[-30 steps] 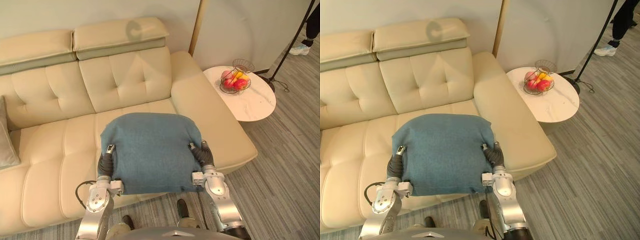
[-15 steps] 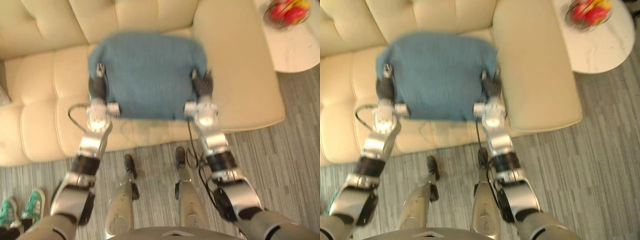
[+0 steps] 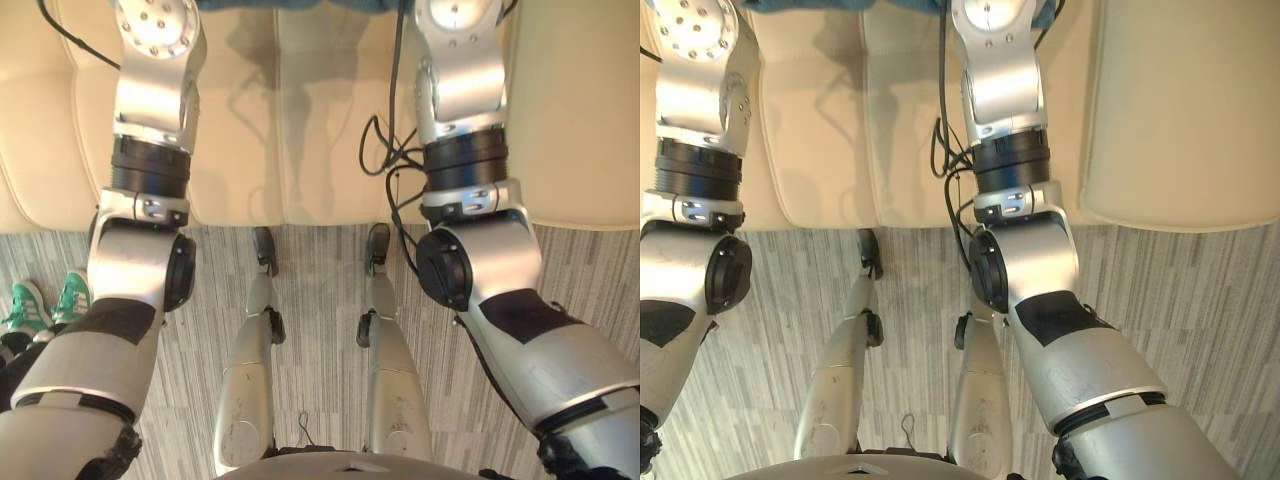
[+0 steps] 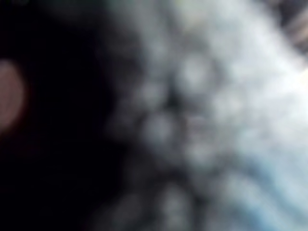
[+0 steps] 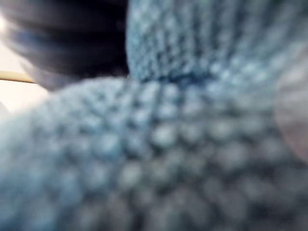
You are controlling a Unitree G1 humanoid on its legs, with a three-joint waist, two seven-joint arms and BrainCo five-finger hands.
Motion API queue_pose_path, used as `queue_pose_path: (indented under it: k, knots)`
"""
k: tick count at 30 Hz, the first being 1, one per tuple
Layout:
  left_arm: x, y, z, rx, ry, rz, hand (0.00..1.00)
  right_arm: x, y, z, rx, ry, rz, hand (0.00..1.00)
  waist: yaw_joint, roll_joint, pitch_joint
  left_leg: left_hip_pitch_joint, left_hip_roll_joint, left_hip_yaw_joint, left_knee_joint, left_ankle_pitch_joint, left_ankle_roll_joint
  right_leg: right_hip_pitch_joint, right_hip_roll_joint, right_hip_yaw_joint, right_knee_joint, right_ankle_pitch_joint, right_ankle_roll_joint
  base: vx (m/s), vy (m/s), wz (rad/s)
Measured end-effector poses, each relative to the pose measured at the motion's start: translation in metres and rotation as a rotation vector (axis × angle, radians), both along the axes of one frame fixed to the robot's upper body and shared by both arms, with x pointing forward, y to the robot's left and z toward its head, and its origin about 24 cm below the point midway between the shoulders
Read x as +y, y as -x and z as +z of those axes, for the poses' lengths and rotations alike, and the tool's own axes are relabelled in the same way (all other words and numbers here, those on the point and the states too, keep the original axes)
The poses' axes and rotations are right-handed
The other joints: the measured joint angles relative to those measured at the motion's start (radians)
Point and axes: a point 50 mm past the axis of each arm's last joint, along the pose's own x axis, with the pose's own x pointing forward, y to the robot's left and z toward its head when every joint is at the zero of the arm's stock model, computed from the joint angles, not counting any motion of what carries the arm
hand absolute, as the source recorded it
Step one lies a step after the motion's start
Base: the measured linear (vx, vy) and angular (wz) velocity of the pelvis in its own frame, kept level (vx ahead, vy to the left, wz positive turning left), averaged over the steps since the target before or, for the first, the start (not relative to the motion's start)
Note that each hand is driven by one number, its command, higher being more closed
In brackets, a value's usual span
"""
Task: Pick up cushions and gather them together orderly.
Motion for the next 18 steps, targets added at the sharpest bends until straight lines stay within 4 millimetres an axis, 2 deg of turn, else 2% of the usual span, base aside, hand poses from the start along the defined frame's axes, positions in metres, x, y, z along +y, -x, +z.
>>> queue_pose_path:
  k: [3, 6, 12, 15, 17, 18]
  knots:
    - [0.001, 0.008, 0.013, -0.046, 0.078, -0.001, 0.0, 0.002, 0.01, 0.014, -0.044, -0.045, -0.002, 0.0, 0.001, 0.0, 0.0, -0.064, 0.008, -0.02, 0.0, 0.012, -0.011, -0.049, 0.002, -0.025, 0.0, 0.0, 0.0, 0.06, 0.093, 0.16]
    - [-0.001, 0.005, 0.013, -0.027, 0.119, -0.011, 0.0, -0.003, 0.013, 0.021, -0.051, -0.079, 0.014, 0.0, 0.006, 0.0, 0.0, -0.11, 0.008, -0.021, 0.0, 0.04, -0.045, -0.081, 0.001, -0.045, 0.0, 0.0, -0.001, 0.07, 0.085, 0.18]
    - [0.007, -0.005, 0.004, 0.038, 0.162, -0.016, 0.0, -0.01, 0.005, 0.018, -0.002, -0.072, 0.042, 0.0, 0.009, 0.0, 0.0, -0.148, 0.017, -0.02, 0.0, 0.045, -0.043, -0.114, 0.003, -0.053, 0.001, -0.003, -0.004, 0.05, 0.069, 0.02]
    - [0.012, -0.012, -0.012, 0.083, 0.171, -0.022, 0.0, -0.014, -0.007, 0.001, 0.056, -0.032, 0.034, 0.0, 0.007, 0.0, 0.0, -0.161, 0.02, -0.019, 0.0, 0.045, -0.043, -0.128, 0.007, -0.056, 0.001, -0.004, -0.005, 0.01, 0.068, -0.03]
    - [0.021, -0.022, -0.036, 0.154, 0.174, -0.009, 0.0, -0.013, -0.021, -0.024, 0.136, 0.028, 0.032, 0.0, 0.003, 0.0, 0.0, -0.17, 0.025, -0.018, 0.0, 0.044, -0.044, -0.139, 0.013, -0.056, 0.001, -0.006, -0.009, 0.0, 0.06, -0.07]
    - [0.022, -0.024, -0.042, 0.169, 0.175, -0.004, 0.0, -0.013, -0.023, -0.029, 0.151, 0.04, 0.033, 0.0, 0.003, 0.0, 0.0, -0.174, 0.027, -0.017, 0.0, 0.043, -0.045, -0.144, 0.015, -0.056, 0.004, -0.007, -0.009, 0.0, 0.045, -0.1]
